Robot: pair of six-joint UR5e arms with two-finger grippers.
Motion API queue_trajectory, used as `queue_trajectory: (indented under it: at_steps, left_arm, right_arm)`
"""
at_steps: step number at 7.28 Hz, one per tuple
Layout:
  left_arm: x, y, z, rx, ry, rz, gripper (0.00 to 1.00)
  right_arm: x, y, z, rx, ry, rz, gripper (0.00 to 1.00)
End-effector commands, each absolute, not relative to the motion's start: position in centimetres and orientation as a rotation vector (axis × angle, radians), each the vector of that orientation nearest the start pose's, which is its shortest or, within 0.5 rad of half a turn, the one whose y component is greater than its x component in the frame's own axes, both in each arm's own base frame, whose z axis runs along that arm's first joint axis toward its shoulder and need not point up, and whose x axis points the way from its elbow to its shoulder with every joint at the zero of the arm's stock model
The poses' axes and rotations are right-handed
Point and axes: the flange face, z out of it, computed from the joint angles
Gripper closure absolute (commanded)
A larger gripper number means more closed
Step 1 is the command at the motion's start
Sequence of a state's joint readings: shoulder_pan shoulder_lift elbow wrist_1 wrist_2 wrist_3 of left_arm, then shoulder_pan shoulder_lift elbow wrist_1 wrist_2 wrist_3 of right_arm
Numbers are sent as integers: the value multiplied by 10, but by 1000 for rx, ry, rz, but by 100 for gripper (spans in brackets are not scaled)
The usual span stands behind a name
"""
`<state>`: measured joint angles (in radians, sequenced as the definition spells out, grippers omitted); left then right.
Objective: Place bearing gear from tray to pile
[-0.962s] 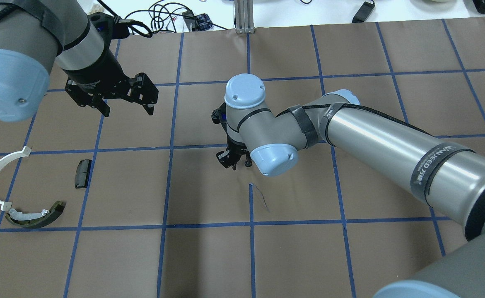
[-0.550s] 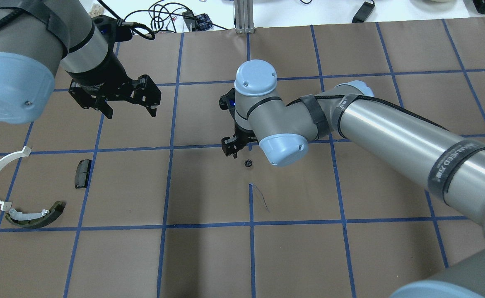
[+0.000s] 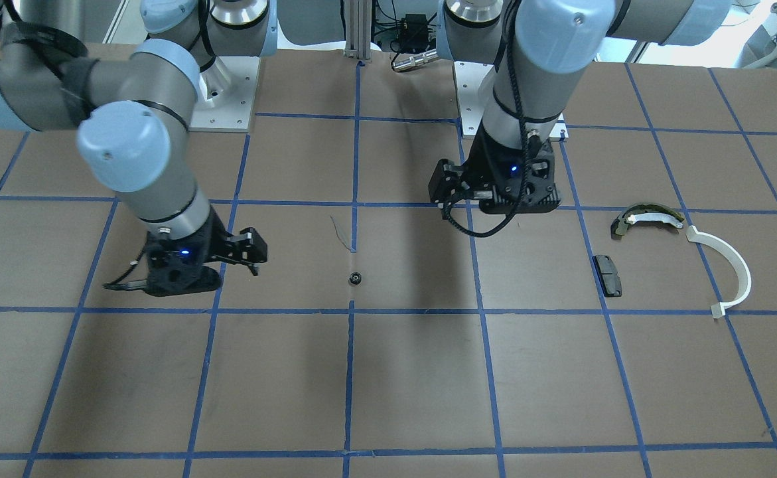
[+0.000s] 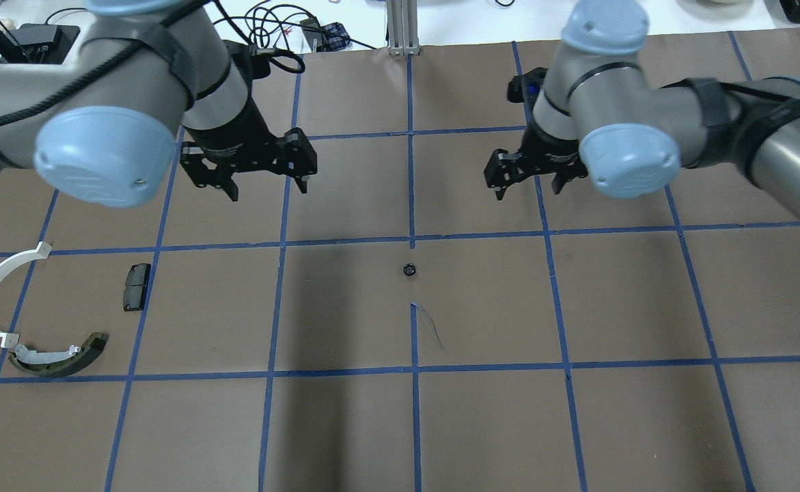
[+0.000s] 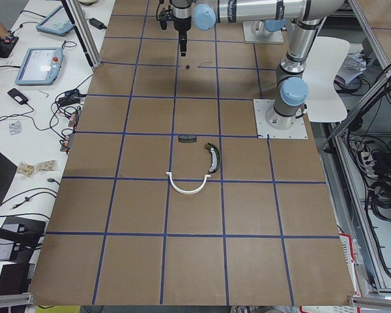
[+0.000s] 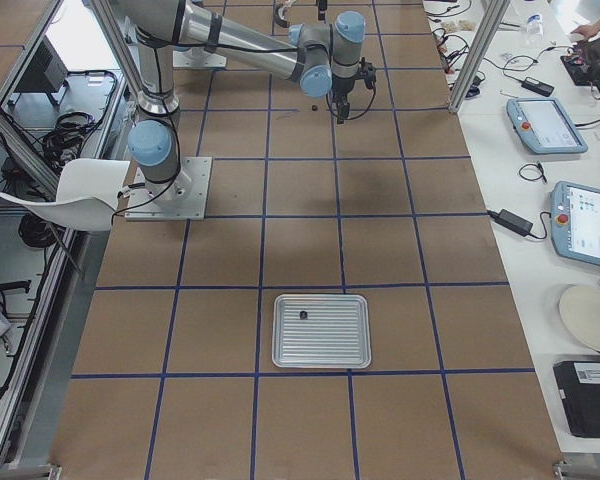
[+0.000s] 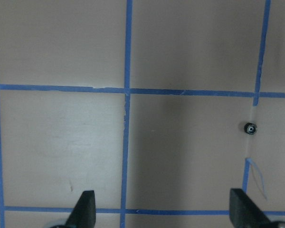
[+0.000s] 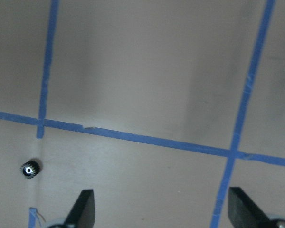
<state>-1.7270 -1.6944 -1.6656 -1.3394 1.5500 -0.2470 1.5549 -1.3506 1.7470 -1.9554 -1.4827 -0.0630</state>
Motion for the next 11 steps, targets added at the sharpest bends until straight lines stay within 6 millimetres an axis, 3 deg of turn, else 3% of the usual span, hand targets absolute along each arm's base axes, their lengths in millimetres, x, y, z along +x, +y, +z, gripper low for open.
queue_trajectory:
  at_steps: [1,3,5,7,8,10,11]
  left_arm:
    - [-293,-526,328,-232,3155,-38,0]
    - [-334,-530,279,-249,3149,-14,0]
    - [-357,-532,239,-249,3149,-11,0]
    - [-364,-536,225,-242,3158,-39,0]
    - [-364,-538,221,-242,3157,-37,0]
    - [-365,-533,202,-242,3143,11,0]
    - [-368,-527,195,-222,3137,38,0]
  right_arm:
    - [12,-551,349,141,3042,52,0]
    - [-102,-540,347,181,3033,44,0]
    - [-213,-501,343,152,3019,76,0]
    - [-296,-470,330,6,3032,67,0]
    - [-342,-453,313,4,3052,59,0]
    - [-408,-453,272,36,3123,35,0]
    - [-426,-464,257,36,3126,53,0]
